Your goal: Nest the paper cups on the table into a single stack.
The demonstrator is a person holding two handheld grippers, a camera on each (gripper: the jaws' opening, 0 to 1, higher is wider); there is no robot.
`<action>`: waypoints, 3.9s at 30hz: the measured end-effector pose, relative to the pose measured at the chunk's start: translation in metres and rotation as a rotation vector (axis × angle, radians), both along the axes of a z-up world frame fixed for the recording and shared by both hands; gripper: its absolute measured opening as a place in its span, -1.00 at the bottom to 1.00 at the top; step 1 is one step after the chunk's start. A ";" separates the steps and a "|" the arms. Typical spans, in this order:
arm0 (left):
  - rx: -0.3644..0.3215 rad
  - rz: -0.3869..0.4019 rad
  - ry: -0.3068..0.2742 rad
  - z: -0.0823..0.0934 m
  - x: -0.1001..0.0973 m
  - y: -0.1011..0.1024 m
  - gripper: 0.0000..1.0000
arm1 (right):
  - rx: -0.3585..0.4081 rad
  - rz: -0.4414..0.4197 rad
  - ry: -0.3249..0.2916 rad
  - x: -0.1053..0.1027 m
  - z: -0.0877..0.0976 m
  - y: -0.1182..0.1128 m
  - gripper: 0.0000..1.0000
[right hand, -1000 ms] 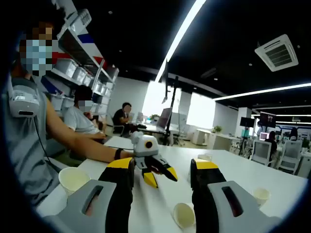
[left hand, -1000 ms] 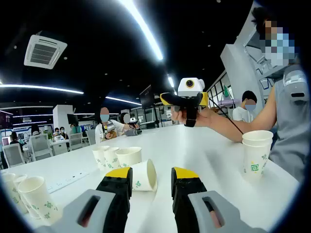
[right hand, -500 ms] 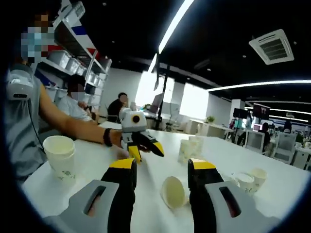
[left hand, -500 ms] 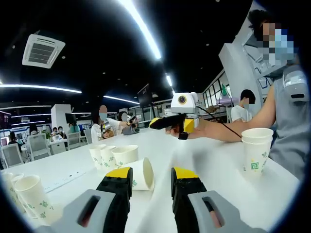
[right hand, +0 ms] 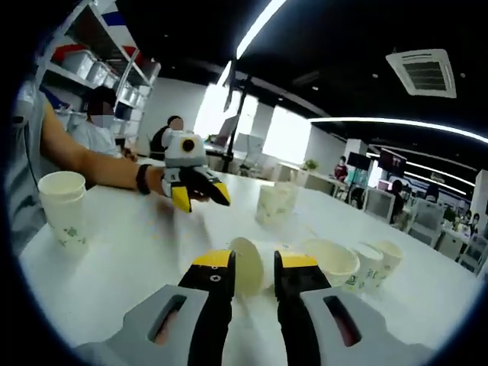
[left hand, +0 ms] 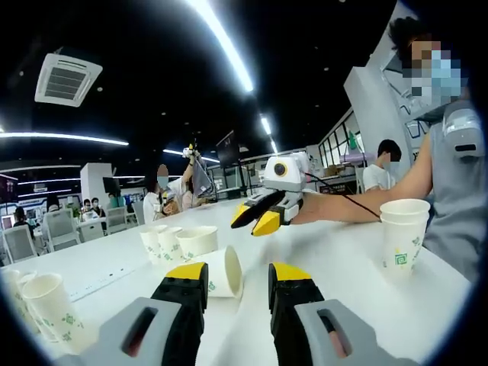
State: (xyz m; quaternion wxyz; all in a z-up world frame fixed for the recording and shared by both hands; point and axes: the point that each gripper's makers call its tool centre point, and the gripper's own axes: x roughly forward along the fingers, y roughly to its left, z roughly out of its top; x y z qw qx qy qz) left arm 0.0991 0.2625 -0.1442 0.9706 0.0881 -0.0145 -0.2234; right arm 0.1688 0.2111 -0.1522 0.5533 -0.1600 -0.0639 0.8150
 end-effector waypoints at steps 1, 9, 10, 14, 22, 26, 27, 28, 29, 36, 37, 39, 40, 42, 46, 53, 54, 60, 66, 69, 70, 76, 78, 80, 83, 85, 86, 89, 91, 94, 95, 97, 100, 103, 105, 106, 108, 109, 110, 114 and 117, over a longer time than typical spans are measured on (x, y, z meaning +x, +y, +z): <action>0.001 0.000 0.000 0.000 0.000 0.000 -0.33 | -0.004 -0.004 -0.002 0.001 -0.002 0.001 -0.60; 0.001 0.002 -0.004 0.001 -0.001 -0.004 -0.33 | -0.045 -0.050 -0.015 0.018 -0.018 0.014 -0.70; 0.002 0.002 -0.003 0.001 -0.001 -0.004 -0.33 | -0.046 -0.053 -0.010 0.018 -0.018 0.015 -0.71; 0.003 0.001 -0.001 0.000 -0.002 -0.005 -0.33 | -0.045 -0.070 -0.005 0.022 -0.018 0.019 -0.76; 0.001 0.001 0.000 0.000 0.001 0.009 -0.33 | -0.057 -0.084 -0.023 0.019 -0.023 0.024 -0.87; 0.002 0.002 0.002 -0.001 0.001 0.007 -0.33 | -0.062 -0.100 -0.025 0.026 -0.025 0.025 -0.91; 0.001 0.002 0.002 -0.001 0.001 0.007 -0.33 | -0.061 -0.098 -0.023 0.026 -0.026 0.024 -0.91; 0.000 0.002 0.001 -0.001 0.001 0.007 -0.33 | -0.059 -0.097 -0.019 0.026 -0.025 0.024 -0.92; 0.001 0.002 0.001 -0.001 0.001 0.007 -0.33 | -0.057 -0.096 -0.016 0.026 -0.025 0.024 -0.93; 0.061 0.005 0.003 -0.006 0.002 0.006 -0.27 | -0.041 -0.051 0.033 0.017 -0.019 0.021 -0.93; 0.070 0.007 0.001 -0.007 0.003 0.006 -0.24 | -0.038 -0.040 0.048 0.015 -0.018 0.021 -0.93; 0.084 0.008 -0.006 -0.007 0.003 0.005 -0.13 | -0.025 -0.023 0.081 0.012 -0.013 0.020 -0.93; 0.089 0.009 -0.007 -0.007 0.004 0.006 -0.09 | -0.022 -0.018 0.091 0.011 -0.012 0.019 -0.93; 0.104 0.015 -0.016 -0.006 0.004 0.006 -0.03 | -0.010 -0.007 0.118 0.013 -0.006 0.019 -0.93; 0.119 0.023 -0.020 -0.006 0.004 0.008 -0.01 | 0.002 0.011 0.153 0.006 -0.002 0.018 -0.93; 0.122 0.008 -0.017 -0.006 0.003 0.002 -0.03 | 0.009 0.047 0.203 -0.002 0.005 0.017 -0.93; 0.121 0.008 -0.020 -0.005 0.003 0.001 -0.03 | 0.008 0.052 0.206 -0.003 0.005 0.017 -0.93; 0.151 0.012 -0.039 -0.005 0.003 0.002 -0.02 | 0.000 0.071 0.222 -0.013 0.006 0.016 -0.94; 0.182 -0.005 -0.053 -0.006 0.002 -0.006 0.10 | -0.002 0.077 0.237 -0.017 0.007 0.015 -0.94; 0.205 -0.016 -0.049 -0.009 0.002 -0.013 0.14 | -0.004 0.088 0.251 -0.021 0.007 0.015 -0.94; 0.211 -0.018 -0.049 -0.010 0.002 -0.014 0.16 | -0.005 0.092 0.255 -0.023 0.007 0.015 -0.94; 0.255 -0.029 -0.055 -0.013 0.001 -0.024 0.20 | -0.013 0.113 0.266 -0.033 0.006 0.015 -0.94; 0.260 -0.028 -0.055 -0.014 0.001 -0.024 0.19 | -0.017 0.122 0.265 -0.037 0.004 0.015 -0.94; 0.261 -0.026 -0.056 -0.013 0.002 -0.022 0.16 | -0.023 0.131 0.262 -0.041 0.003 0.015 -0.94; 0.256 -0.027 -0.054 -0.013 0.002 -0.022 0.15 | -0.020 0.137 0.260 -0.043 0.003 0.014 -0.94; 0.258 -0.028 -0.047 -0.014 0.002 -0.024 0.11 | -0.014 0.144 0.263 -0.044 0.004 0.013 -0.93; 0.255 -0.031 -0.045 -0.015 0.002 -0.024 0.06 | -0.006 0.151 0.269 -0.045 0.006 0.012 -0.93; 0.236 -0.041 -0.038 -0.015 0.001 -0.026 -0.07 | 0.007 0.153 0.281 -0.044 0.009 0.011 -0.93; 0.220 -0.054 -0.041 -0.014 0.000 -0.028 -0.12 | 0.012 0.154 0.285 -0.044 0.010 0.010 -0.92; 0.180 -0.088 -0.048 -0.010 -0.003 -0.037 -0.14 | 0.011 0.158 0.282 -0.046 0.008 0.010 -0.91; 0.180 -0.090 -0.048 -0.010 -0.004 -0.038 -0.14 | 0.011 0.159 0.282 -0.046 0.008 0.010 -0.91; 0.173 -0.094 -0.042 -0.010 -0.004 -0.037 -0.15 | 0.013 0.163 0.281 -0.047 0.009 0.010 -0.91; 0.163 -0.096 -0.038 -0.010 -0.004 -0.036 -0.15 | 0.018 0.168 0.284 -0.048 0.010 0.009 -0.91; 0.143 -0.098 -0.038 -0.007 -0.004 -0.034 -0.16 | 0.021 0.177 0.288 -0.049 0.011 0.009 -0.84; 0.136 -0.098 -0.040 -0.005 -0.005 -0.033 -0.18 | 0.017 0.173 0.271 -0.050 0.009 0.009 -0.79; 0.134 -0.097 -0.039 -0.005 -0.005 -0.032 -0.20 | 0.017 0.173 0.266 -0.050 0.008 0.010 -0.74; 0.132 -0.096 -0.036 -0.005 -0.005 -0.031 -0.22 | 0.015 0.172 0.264 -0.049 0.007 0.011 -0.66; 0.133 -0.093 -0.034 -0.006 -0.004 -0.030 -0.22 | 0.018 0.169 0.261 -0.049 0.007 0.011 -0.62; 0.134 -0.092 -0.032 -0.006 -0.004 -0.029 -0.22 | 0.018 0.169 0.261 -0.049 0.007 0.011 -0.60; 0.141 -0.087 -0.028 -0.008 -0.003 -0.026 -0.23 | 0.028 0.182 0.274 -0.048 0.010 0.010 -0.49; 0.139 -0.085 -0.028 -0.007 -0.003 -0.024 -0.26 | 0.003 0.243 0.322 -0.056 0.010 0.006 -0.32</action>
